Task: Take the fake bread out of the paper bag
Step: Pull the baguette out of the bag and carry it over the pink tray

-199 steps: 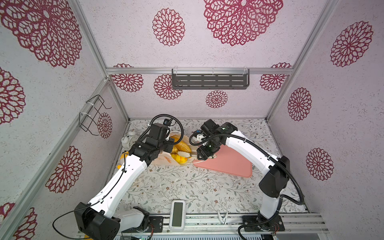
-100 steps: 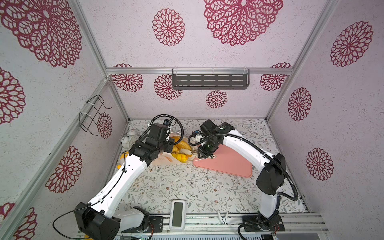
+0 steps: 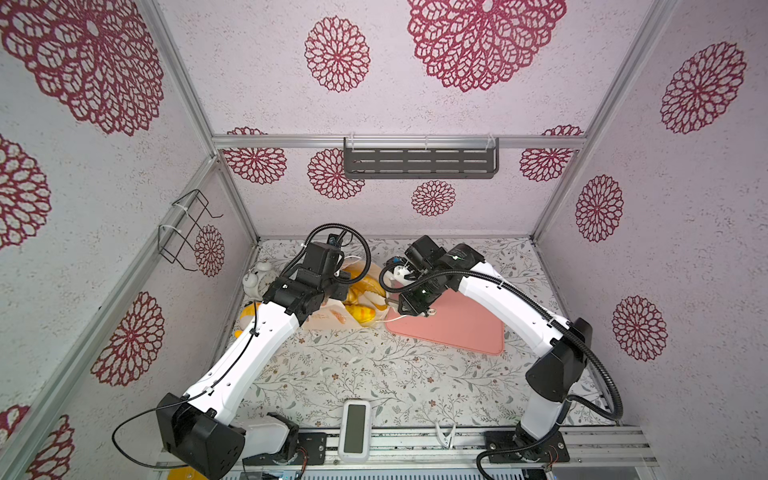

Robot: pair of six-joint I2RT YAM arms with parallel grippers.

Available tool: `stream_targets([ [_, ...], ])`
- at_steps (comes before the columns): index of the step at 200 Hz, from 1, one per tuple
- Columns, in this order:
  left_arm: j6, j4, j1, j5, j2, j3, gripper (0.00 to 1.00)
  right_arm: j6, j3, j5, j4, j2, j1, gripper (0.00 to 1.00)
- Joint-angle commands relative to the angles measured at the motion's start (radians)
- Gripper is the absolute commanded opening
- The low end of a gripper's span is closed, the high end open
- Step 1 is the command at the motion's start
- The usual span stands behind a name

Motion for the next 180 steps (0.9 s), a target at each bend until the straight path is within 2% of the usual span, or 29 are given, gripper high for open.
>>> stream_targets([
  [1,-0.034,-0.026,-0.001,-0.043,0.022,0.034,0.0,0.027,0.034,-0.008,-0.03,-0.098,0.001,0.14],
  [80,-0.064,-0.025,0.0,-0.077,0.037,0.051,0.0,0.107,-0.084,-0.086,-0.036,-0.293,0.002,0.11],
  [129,-0.069,-0.036,0.002,-0.092,0.038,0.071,0.0,0.145,-0.19,-0.076,-0.089,-0.438,0.001,0.08],
  [180,-0.086,-0.033,0.001,-0.102,0.036,0.071,0.0,0.255,-0.306,-0.004,-0.115,-0.625,0.002,0.08],
])
